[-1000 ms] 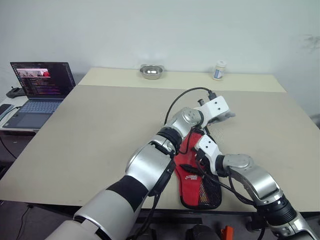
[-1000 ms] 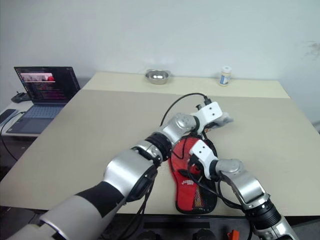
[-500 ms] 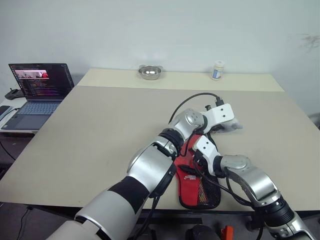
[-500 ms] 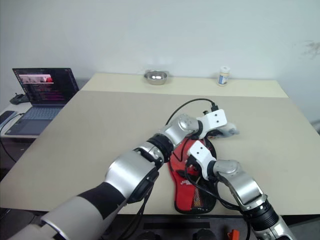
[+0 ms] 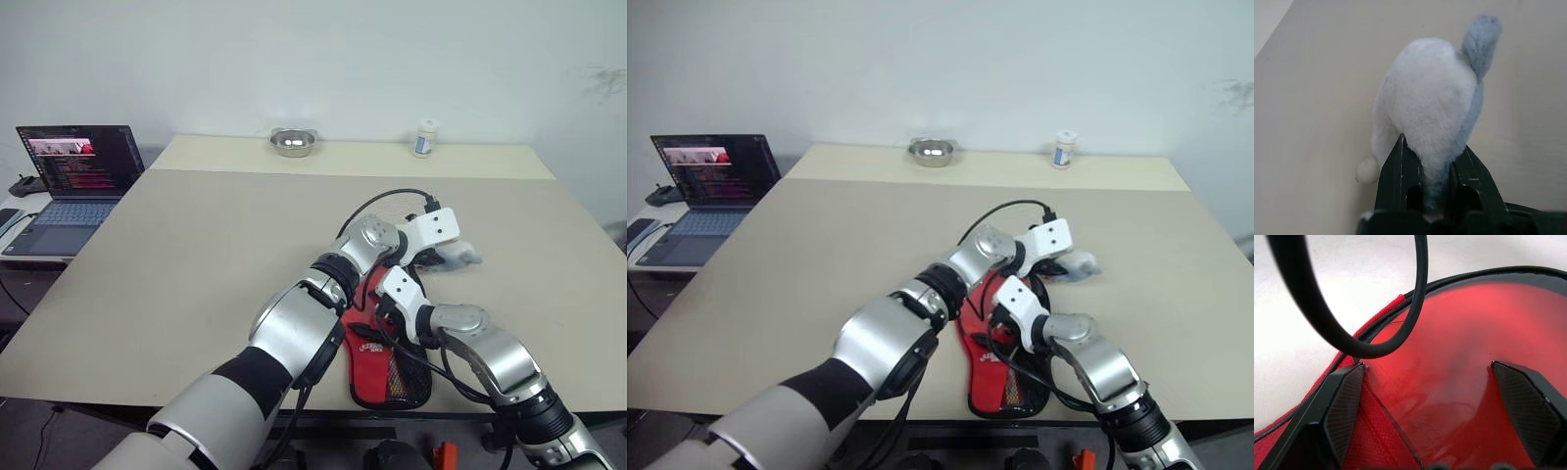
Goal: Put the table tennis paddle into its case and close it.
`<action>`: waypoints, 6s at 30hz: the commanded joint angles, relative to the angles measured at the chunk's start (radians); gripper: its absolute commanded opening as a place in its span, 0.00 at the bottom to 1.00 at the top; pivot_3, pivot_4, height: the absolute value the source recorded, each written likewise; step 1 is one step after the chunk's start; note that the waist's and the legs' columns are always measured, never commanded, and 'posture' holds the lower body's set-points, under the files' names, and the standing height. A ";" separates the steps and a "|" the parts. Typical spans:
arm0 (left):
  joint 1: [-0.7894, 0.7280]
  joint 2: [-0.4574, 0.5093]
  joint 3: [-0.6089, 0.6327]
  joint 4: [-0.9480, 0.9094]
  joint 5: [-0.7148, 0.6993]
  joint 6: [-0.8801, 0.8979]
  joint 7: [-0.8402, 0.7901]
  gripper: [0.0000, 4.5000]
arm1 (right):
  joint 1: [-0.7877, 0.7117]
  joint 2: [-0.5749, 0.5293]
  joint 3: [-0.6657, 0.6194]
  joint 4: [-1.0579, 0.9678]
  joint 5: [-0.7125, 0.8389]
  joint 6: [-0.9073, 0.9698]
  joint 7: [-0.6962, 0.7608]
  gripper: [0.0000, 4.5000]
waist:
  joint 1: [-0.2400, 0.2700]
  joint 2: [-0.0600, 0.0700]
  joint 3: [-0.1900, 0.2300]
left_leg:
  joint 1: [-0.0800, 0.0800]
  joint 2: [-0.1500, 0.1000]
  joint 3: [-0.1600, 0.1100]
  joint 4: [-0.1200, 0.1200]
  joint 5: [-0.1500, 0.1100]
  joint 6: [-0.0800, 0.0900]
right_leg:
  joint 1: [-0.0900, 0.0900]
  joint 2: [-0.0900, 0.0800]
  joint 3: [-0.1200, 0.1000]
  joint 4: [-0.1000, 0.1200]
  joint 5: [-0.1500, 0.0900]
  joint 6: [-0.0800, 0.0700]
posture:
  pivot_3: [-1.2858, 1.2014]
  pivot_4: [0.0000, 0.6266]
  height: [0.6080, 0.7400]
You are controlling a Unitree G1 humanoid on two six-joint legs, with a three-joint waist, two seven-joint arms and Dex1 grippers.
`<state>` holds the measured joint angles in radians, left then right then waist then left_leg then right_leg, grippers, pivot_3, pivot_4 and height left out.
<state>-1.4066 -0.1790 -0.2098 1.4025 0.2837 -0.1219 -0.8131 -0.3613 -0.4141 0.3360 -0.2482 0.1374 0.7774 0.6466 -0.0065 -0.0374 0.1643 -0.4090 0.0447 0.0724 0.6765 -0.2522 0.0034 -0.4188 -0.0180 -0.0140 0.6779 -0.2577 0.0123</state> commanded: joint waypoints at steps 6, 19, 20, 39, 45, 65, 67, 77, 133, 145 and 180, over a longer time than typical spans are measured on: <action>0.045 -0.265 -0.020 -0.055 -0.021 -0.038 -0.027 0.04 | 0.065 0.002 0.095 0.122 -0.021 0.080 0.008 1.00 | -0.002 0.001 -0.002 | 0.000 0.000 0.000 0.000 0.000 0.000 | 0.000 0.000 0.000 0.000 0.000 0.000 | 0.52 0.24 1.00; 0.075 -0.229 -0.054 -0.058 -0.016 -0.039 -0.077 0.99 | 0.056 0.011 0.090 0.143 -0.031 0.064 0.000 1.00 | -0.004 0.003 -0.010 | 0.001 0.000 0.000 -0.001 0.000 0.000 | 0.000 0.000 0.000 0.000 -0.001 -0.001 | 0.52 0.24 1.00; 0.076 -0.225 -0.053 -0.058 -0.017 -0.039 -0.078 1.00 | 0.054 0.014 0.088 0.149 -0.036 0.059 -0.005 1.00 | -0.005 0.003 -0.011 | 0.001 0.000 0.000 -0.001 0.000 0.000 | 0.000 0.000 0.000 0.000 -0.001 -0.001 | 0.52 0.24 1.00; 0.073 0.182 0.209 -0.116 -0.220 -0.021 0.006 1.00 | 0.042 0.048 -0.017 0.130 -0.031 0.044 -0.086 1.00 | -0.026 0.003 -0.012 | 0.012 0.000 -0.001 -0.006 0.000 0.000 | 0.010 -0.001 0.001 -0.003 -0.001 -0.001 | 0.52 0.24 1.00; 0.104 0.316 0.284 -0.158 -0.294 0.035 -0.067 1.00 | 0.075 0.040 -0.047 -0.012 -0.002 0.091 -0.097 1.00 | -0.018 0.003 -0.011 | 0.009 0.000 -0.001 -0.012 0.001 -0.001 | 0.008 0.000 -0.001 -0.007 -0.002 0.001 | 0.52 0.24 1.00; 0.558 0.434 0.053 -0.821 -0.375 0.312 -0.585 1.00 | 0.100 -0.273 -0.553 -0.485 0.314 0.366 -0.005 1.00 | -0.017 0.003 -0.005 | -0.006 -0.001 -0.003 -0.013 -0.001 -0.003 | -0.003 -0.001 -0.002 -0.014 -0.002 0.001 | 0.52 0.24 1.00; 0.585 0.439 0.016 -0.840 -0.363 0.290 -0.592 1.00 | 0.093 -0.286 -0.576 -0.450 0.311 0.347 -0.014 1.00 | -0.016 0.003 -0.005 | -0.006 -0.001 -0.002 -0.013 -0.001 -0.003 | -0.003 -0.001 -0.002 -0.014 -0.002 0.001 | 0.52 0.24 1.00; 0.601 0.363 -0.041 -0.629 -0.318 0.159 -0.491 1.00 | -0.123 -0.268 -0.520 -0.056 0.229 0.154 -0.081 1.00 | -0.016 0.004 -0.004 | -0.005 -0.002 -0.002 -0.012 -0.001 -0.001 | -0.002 -0.001 -0.001 -0.014 -0.001 0.001 | 0.52 0.24 1.00; 0.589 0.238 -0.097 -0.265 -0.224 0.016 -0.423 1.00 | 0.141 -0.425 -0.496 -0.286 0.315 0.352 0.010 0.01 | 0.027 0.012 -0.027 | 0.010 -0.004 -0.003 -0.012 0.000 0.000 | 0.015 -0.003 -0.001 -0.017 -0.001 0.003 | 0.52 0.24 1.00; 0.580 0.226 -0.095 -0.217 -0.185 -0.008 -0.410 1.00 | 0.360 -0.507 -0.646 -0.569 0.499 0.485 0.080 0.01 | 0.032 0.010 -0.032 | 0.009 -0.005 -0.006 -0.013 -0.001 0.000 | 0.016 -0.004 -0.004 -0.020 -0.001 0.003 | 0.52 0.24 1.00; 0.588 0.193 -0.092 -0.217 -0.157 -0.011 -0.407 1.00 | 1.113 -0.779 -0.841 -0.799 0.991 0.093 -0.050 0.00 | 0.036 0.011 -0.037 | 0.013 -0.017 -0.040 -0.015 -0.007 0.006 | 0.045 -0.022 -0.039 -0.038 -0.014 0.007 | 0.52 0.24 1.00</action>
<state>-0.8845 0.0153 -0.2482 1.0896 0.0593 -0.1705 -1.2237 0.7600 -1.1749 -0.5255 -1.0147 1.0517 0.8689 0.6105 0.0300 -0.0266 0.1272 -0.3962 0.0276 0.0325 0.6618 -0.2594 0.0089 -0.3739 -0.0404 -0.0527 0.6401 -0.2714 0.0190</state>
